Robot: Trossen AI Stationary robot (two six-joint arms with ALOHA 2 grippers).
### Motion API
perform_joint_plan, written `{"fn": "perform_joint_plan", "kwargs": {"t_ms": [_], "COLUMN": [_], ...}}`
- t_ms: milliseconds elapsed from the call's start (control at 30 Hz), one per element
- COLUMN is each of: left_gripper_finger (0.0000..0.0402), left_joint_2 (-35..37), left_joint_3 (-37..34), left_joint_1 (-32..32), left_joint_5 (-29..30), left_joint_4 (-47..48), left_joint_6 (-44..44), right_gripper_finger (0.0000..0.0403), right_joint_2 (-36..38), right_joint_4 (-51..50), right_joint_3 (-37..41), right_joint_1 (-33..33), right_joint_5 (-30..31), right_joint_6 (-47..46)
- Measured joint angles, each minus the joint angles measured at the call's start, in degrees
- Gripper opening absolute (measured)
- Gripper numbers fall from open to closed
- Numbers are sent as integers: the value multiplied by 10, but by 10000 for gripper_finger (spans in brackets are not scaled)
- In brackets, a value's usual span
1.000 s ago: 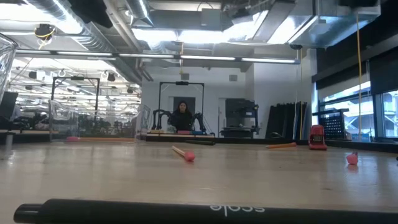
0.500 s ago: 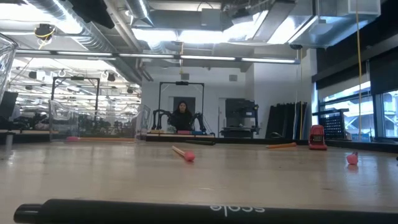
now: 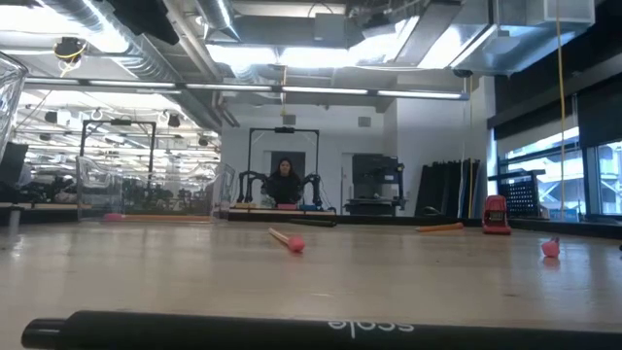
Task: Sort crayons/erasers/pens/pencils in bins
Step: Put the green crayon into the bottom right transparent bin
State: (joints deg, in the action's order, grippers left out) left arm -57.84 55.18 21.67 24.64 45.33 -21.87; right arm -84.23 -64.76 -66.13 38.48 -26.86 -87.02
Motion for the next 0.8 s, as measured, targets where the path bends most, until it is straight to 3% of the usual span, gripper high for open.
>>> {"fn": "perform_joint_plan", "kwargs": {"t_ms": [200,500,800], "left_gripper_finger": [88,88,88], "left_joint_2": [0,0,0], "left_joint_3": [0,0,0], "left_joint_1": [0,0,0], "left_joint_5": [0,0,0], "left_joint_4": [0,0,0], "left_joint_6": [8,6,5], "right_gripper_finger": [34,37,88], "right_joint_2": [0,0,0], "right_joint_4": [61,128,128], "right_joint_3": [70,133,134], "right_joint_1": [-5,-25,-28], "right_joint_5": [-48,-62,-63], "right_joint_6": [0,0,1]}}
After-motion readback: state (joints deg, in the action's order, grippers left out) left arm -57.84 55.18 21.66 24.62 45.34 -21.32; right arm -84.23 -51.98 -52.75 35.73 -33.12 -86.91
